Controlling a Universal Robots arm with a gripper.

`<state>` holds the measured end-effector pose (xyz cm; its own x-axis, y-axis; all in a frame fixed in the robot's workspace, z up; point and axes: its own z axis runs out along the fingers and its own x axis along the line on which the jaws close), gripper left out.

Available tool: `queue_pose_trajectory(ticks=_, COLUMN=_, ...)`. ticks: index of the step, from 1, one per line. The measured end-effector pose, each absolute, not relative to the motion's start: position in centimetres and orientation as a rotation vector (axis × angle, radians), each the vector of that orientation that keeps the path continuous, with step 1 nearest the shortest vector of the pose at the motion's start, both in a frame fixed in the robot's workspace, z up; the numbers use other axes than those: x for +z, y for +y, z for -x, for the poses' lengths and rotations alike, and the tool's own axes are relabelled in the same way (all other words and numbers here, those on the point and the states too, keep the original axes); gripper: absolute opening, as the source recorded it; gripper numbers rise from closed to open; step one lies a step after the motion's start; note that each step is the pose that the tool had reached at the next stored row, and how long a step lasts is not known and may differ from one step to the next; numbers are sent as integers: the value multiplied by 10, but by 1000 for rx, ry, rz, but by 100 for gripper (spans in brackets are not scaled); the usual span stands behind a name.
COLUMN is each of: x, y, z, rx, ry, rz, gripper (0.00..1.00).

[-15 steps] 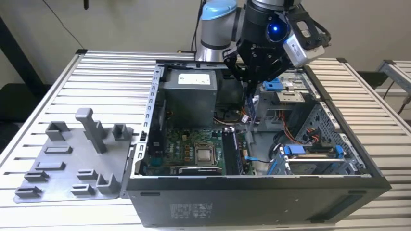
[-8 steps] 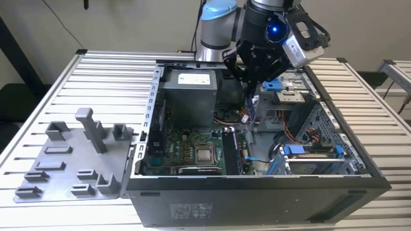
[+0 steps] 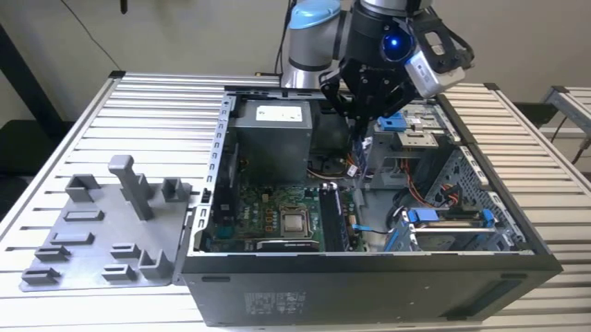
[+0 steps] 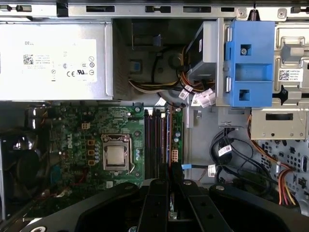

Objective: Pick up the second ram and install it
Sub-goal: 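Insert the second ram into the second slot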

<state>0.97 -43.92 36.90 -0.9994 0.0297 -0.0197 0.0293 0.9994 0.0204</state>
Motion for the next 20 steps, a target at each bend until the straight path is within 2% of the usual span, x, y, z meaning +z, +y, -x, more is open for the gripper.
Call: queue_pose_trajectory(ticks=20, x=354, y=-439, z=-9, rx=36, ry=3121, rz=-47, gripper=14)
